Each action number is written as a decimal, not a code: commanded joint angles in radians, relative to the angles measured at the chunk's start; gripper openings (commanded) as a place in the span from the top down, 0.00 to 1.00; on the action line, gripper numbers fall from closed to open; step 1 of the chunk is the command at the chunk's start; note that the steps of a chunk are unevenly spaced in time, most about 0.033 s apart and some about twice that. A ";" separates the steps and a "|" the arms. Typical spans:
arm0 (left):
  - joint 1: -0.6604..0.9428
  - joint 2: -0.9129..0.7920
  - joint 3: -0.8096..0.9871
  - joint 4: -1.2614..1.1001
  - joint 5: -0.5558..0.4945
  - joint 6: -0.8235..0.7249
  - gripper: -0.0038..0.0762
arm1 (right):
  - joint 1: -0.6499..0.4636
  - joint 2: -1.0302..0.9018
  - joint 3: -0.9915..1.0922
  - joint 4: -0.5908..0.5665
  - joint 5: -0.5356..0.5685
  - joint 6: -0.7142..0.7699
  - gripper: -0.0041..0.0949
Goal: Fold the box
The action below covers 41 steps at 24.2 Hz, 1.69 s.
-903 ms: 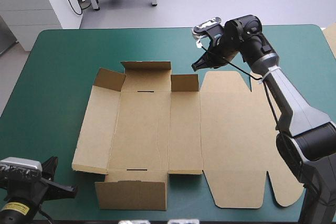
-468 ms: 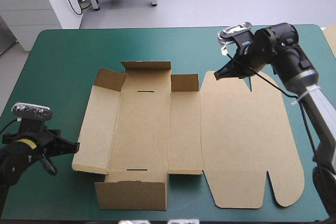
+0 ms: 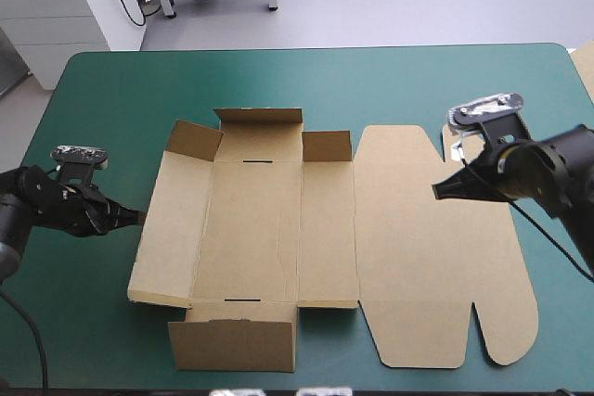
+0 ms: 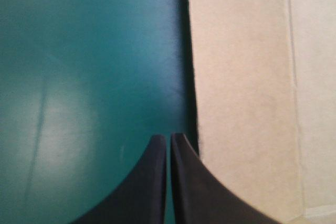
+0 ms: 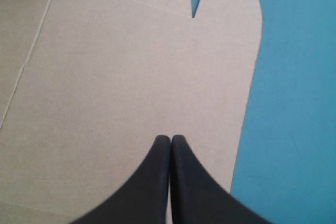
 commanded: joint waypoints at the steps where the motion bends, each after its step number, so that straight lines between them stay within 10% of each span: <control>1: 0.046 0.081 -0.084 -0.196 0.110 0.152 0.93 | -0.005 -0.170 0.066 -0.083 -0.053 0.110 0.98; 10: 0.189 0.259 -0.161 -0.442 0.286 0.302 0.93 | -0.005 -0.533 0.233 -0.140 0.014 0.165 0.98; 19: 0.251 0.270 -0.150 -0.402 0.154 0.242 0.92 | -0.005 -0.569 0.244 -0.140 0.060 0.175 0.98; 29: 0.175 0.270 -0.049 -0.380 0.115 0.108 0.16 | -0.005 -0.569 0.244 -0.140 0.065 0.175 0.98; 41: 0.016 0.270 -0.042 -0.431 0.185 0.030 0.20 | -0.005 -0.569 0.244 -0.140 0.067 0.174 0.98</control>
